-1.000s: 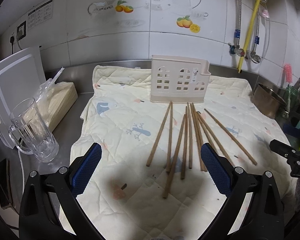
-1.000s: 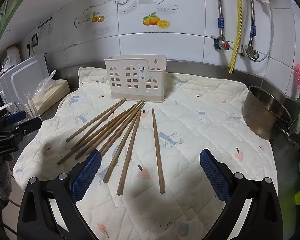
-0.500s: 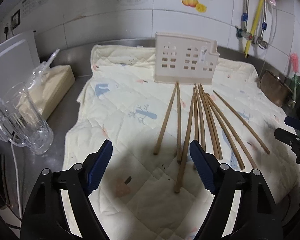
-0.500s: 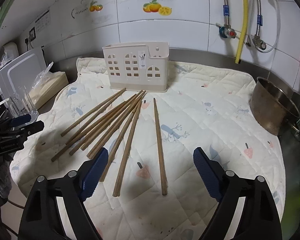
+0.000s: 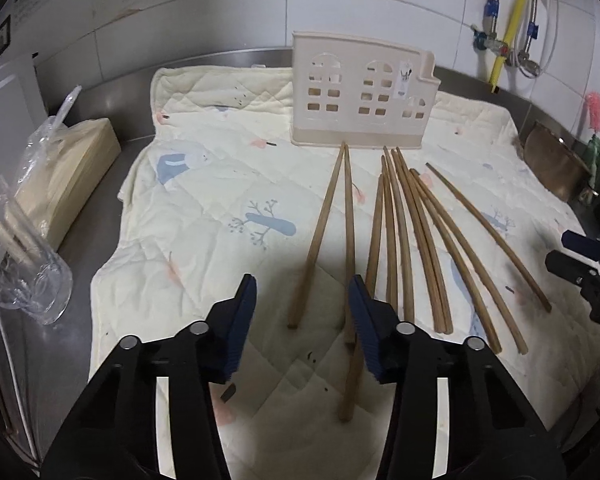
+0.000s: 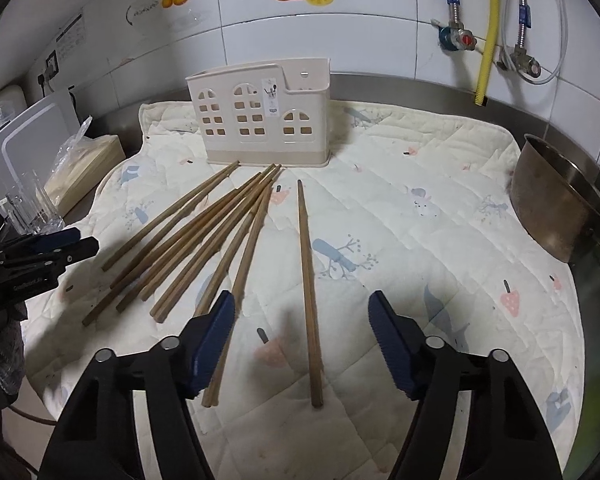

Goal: Organize utensils
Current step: 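Lower the left tool toward a chopstick while the right tool lowers toward another, then close the left tool on a wooden chopstick while the right tool closes on another, then lift the left tool's chopstick over the white holder while the right tool carries its own, then open the left tool to drop its chopstick into the holder while the right tool releases its own, then move both open tools back down to the remaining chopsticks on the mat, then close the right tool on a chopstick while the left tool grasps another chopstick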

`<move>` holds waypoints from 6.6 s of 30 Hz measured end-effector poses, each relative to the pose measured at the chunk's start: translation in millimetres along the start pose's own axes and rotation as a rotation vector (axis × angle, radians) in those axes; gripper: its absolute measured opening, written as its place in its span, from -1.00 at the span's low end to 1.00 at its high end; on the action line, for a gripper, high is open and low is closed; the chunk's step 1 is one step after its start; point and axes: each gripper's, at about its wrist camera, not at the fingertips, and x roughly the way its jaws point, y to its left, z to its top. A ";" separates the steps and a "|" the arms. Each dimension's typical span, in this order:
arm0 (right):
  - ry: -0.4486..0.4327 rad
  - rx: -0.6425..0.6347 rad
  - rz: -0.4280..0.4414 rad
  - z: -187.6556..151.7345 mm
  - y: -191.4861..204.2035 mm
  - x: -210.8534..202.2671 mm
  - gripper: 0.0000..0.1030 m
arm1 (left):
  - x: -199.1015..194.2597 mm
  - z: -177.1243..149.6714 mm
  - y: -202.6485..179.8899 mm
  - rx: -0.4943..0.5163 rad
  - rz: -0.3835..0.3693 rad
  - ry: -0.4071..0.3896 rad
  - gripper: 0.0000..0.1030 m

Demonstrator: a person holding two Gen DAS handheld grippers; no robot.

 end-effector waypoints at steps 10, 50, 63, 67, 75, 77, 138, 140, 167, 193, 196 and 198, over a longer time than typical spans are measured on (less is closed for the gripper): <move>0.062 0.002 0.035 0.9 -4.4 26.5 -0.28 | 30.4 6.7 -3.1 0.017 -0.015 0.066 -0.53; 0.010 -0.006 0.012 25.1 -2.6 15.8 -0.87 | 19.3 27.1 2.3 0.005 -0.094 0.017 -0.88; -0.151 -0.112 0.036 105.4 15.7 -29.2 -0.87 | -25.6 76.4 -1.2 0.046 -0.112 -0.105 -0.89; -0.176 -0.121 0.041 135.9 12.7 -34.1 -0.87 | -31.2 104.8 -2.3 0.057 -0.123 -0.129 -0.89; -0.224 -0.097 0.059 195.9 -2.4 -37.4 -0.87 | -65.8 156.9 -7.9 0.089 -0.172 -0.213 -0.89; -0.237 -0.097 0.056 205.3 -2.5 -38.6 -0.87 | -77.6 168.5 -7.4 0.097 -0.173 -0.242 -0.89; -0.149 -0.135 0.067 116.8 27.8 -38.9 -0.54 | -79.4 127.7 20.6 0.010 -0.066 -0.253 -0.29; -0.132 -0.135 0.066 103.0 29.3 -36.6 -0.54 | -78.1 114.1 24.2 -0.013 -0.061 -0.238 -0.29; 0.172 -0.083 0.111 -21.6 46.2 40.0 -0.62 | -43.9 52.4 34.1 -0.103 -0.039 -0.128 -0.28; 0.047 -0.116 0.011 -1.5 42.4 8.5 -0.84 | 0.7 16.1 -0.8 -0.036 -0.128 0.016 -0.29; -0.007 -0.117 0.008 12.9 39.3 -6.7 -0.86 | 9.5 12.7 -8.3 -0.019 -0.153 0.036 -0.43; -0.043 -0.119 0.007 22.9 38.1 -16.8 -0.87 | 16.5 11.8 -12.1 -0.014 -0.162 0.051 -0.54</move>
